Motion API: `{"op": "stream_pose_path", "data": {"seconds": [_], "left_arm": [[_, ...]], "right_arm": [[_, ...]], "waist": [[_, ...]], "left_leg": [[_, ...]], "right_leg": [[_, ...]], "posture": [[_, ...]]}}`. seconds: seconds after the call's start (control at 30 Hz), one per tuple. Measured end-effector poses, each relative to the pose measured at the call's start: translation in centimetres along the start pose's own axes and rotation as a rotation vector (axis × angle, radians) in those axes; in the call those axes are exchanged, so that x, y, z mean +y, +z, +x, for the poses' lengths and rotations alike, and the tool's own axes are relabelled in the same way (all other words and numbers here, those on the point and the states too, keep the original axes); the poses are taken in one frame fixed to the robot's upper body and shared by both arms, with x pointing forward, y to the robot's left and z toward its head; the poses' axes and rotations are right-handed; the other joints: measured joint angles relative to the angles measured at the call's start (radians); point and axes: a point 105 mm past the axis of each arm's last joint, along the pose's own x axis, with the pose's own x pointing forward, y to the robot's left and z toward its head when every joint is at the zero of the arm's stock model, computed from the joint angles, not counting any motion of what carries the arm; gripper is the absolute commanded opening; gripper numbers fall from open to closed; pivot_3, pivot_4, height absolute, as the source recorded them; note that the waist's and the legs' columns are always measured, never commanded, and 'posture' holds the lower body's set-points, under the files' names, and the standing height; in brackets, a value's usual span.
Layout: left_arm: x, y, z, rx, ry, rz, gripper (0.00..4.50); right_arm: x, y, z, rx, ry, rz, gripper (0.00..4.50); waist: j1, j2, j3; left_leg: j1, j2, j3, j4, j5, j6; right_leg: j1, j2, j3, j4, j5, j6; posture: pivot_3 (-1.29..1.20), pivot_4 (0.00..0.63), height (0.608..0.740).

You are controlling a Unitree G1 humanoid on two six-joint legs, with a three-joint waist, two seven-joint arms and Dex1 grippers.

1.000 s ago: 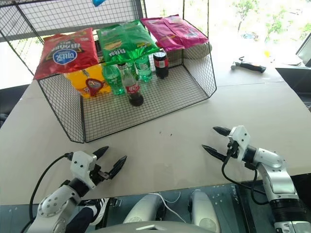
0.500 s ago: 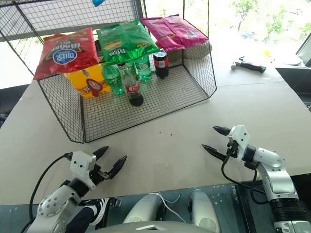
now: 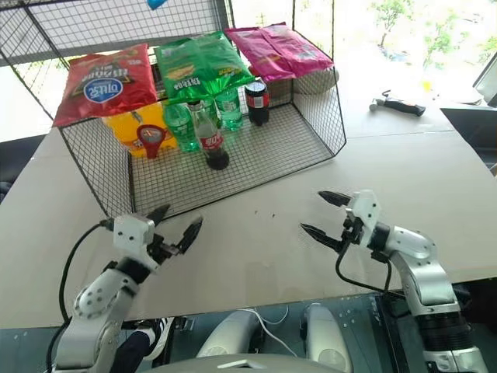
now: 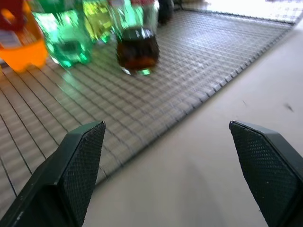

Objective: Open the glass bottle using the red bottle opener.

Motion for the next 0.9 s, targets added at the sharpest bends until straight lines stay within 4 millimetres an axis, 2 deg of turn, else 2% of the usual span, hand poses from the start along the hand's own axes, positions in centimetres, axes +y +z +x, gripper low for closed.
{"op": "stream_pose_path", "data": {"seconds": [0.13, 0.27, 0.33, 0.4, 0.67, 0.7, 0.8, 0.83, 0.9], "left_arm": [[1.8, 2.2, 1.8, -0.084, 0.112, 0.058, 4.36], [4.5, 5.6, 2.7, -0.201, 0.247, 0.134, 4.36], [5.3, 6.2, 2.9, -0.224, 0.288, 0.149, 4.36], [6.2, 6.4, 3.4, -0.223, 0.311, 0.159, 4.36], [7.3, 6.2, 6.2, -0.204, 0.293, 0.160, 4.36], [7.3, 6.2, 6.4, -0.205, 0.284, 0.160, 3.81], [7.0, 6.2, 7.0, -0.213, 0.261, 0.160, 2.72], [7.0, 6.2, 7.0, -0.213, 0.256, 0.159, 2.10], [6.9, 6.1, 7.0, -0.214, 0.253, 0.157, 1.26]], "right_arm": [[0.5, 1.8, 1.1, -0.058, 0.025, 0.011, 4.48], [0.3, 2.5, 1.4, -0.073, 0.018, 0.015, 4.48], [0.3, 2.5, 1.4, -0.073, 0.017, 0.017, 4.48], [0.3, 2.5, 1.4, -0.073, 0.015, 0.017, 4.48], [0.3, 2.5, 1.4, -0.074, 0.013, 0.015, 4.48], [0.3, 2.5, 1.4, -0.073, 0.012, 0.014, 4.50], [0.2, 2.5, 1.4, -0.072, 0.006, 0.011, 4.50], [0.2, 2.5, 1.4, -0.072, 0.002, 0.010, 4.50], [0.1, 2.5, 1.3, -0.071, -0.003, 0.009, 4.50]], "waist": [[0.001, -0.001, 0.000], [0.000, -0.001, 0.000], [0.000, -0.001, 0.000], [0.000, -0.001, 0.000], [0.000, -0.001, 0.000], [0.000, -0.001, 0.000], [-0.001, -0.002, 0.000], [-0.001, -0.002, 0.000], [-0.001, -0.002, 0.000]], "left_leg": [[-0.002, -0.001, -0.001, 0.000, 0.002, -0.004], [-0.004, -0.001, -0.001, 0.000, 0.002, -0.004], [-0.007, -0.001, -0.001, 0.000, 0.003, -0.004], [-0.011, -0.001, -0.002, 0.001, 0.003, -0.005], [-0.011, -0.002, -0.002, 0.001, 0.003, -0.005], [-0.011, -0.002, -0.002, 0.001, 0.003, -0.005], [-0.011, -0.002, -0.002, 0.001, 0.003, -0.005], [-0.011, -0.002, -0.002, 0.001, 0.003, -0.005], [-0.011, -0.002, -0.002, 0.001, 0.003, -0.005]], "right_leg": [[-0.001, 0.000, -0.001, -0.001, 0.000, -0.001], [-0.003, 0.000, -0.001, -0.002, 0.001, -0.001], [-0.006, 0.000, -0.001, -0.001, 0.001, -0.001], [-0.010, 0.000, -0.002, 0.000, 0.001, -0.001], [-0.010, 0.000, -0.002, 0.001, 0.001, -0.001], [-0.010, -0.001, -0.002, 0.001, 0.001, -0.001], [-0.010, -0.001, -0.002, 0.001, 0.001, -0.001], [-0.010, -0.001, -0.002, 0.001, 0.001, -0.001], [-0.011, -0.001, -0.002, 0.001, 0.001, -0.001]], "posture": [[0.00, 0.150, 0.735], [0.00, 0.150, 0.735], [0.00, 0.150, 0.735], [0.00, 0.150, 0.735], [0.00, 0.150, 0.735], [0.00, 0.150, 0.735], [0.00, 0.150, 0.735], [0.00, 0.150, 0.735], [0.00, 0.150, 0.735]]}}
